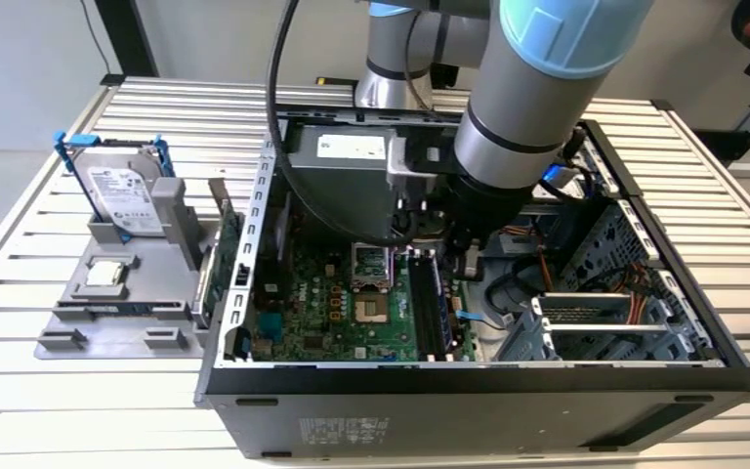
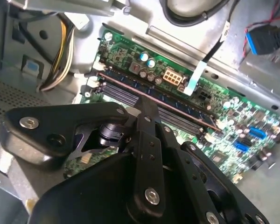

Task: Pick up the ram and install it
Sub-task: 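Press down the ram until it locks into place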

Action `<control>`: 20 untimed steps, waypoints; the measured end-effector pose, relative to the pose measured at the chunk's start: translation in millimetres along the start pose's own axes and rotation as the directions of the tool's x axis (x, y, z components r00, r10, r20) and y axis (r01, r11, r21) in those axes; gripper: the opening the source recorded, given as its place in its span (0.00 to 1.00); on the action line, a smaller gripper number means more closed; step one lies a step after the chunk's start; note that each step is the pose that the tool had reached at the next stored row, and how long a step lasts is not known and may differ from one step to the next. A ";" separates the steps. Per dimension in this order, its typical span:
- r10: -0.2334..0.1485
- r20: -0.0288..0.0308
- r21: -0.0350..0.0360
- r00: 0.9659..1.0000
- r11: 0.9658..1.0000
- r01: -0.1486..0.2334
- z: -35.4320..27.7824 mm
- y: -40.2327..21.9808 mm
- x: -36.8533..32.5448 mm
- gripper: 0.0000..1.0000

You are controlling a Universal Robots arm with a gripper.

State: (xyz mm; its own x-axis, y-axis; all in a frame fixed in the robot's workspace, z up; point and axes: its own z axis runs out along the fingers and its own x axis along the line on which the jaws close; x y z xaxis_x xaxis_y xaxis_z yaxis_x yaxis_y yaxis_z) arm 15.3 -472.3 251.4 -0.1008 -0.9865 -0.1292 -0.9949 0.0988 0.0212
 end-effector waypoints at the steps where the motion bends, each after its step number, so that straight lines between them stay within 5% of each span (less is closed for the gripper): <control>1: -0.015 0.000 0.000 1.000 1.000 0.015 0.0 0.0 0.0 0.00; 9: -0.109 -0.001 0.007 0.994 0.994 0.109 0.1 -0.2 1.6 0.00; 16: -0.113 -0.001 0.007 0.994 0.994 0.113 0.6 -0.3 2.9 0.00; 20: -0.096 -0.007 0.010 0.995 0.995 0.096 6.5 -0.3 3.8 0.00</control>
State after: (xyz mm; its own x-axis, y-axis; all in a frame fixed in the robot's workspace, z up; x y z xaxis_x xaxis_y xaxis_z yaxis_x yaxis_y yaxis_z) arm 15.1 -475.2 244.5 -0.0052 -0.9923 -0.1234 -1.0000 0.0054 -0.0008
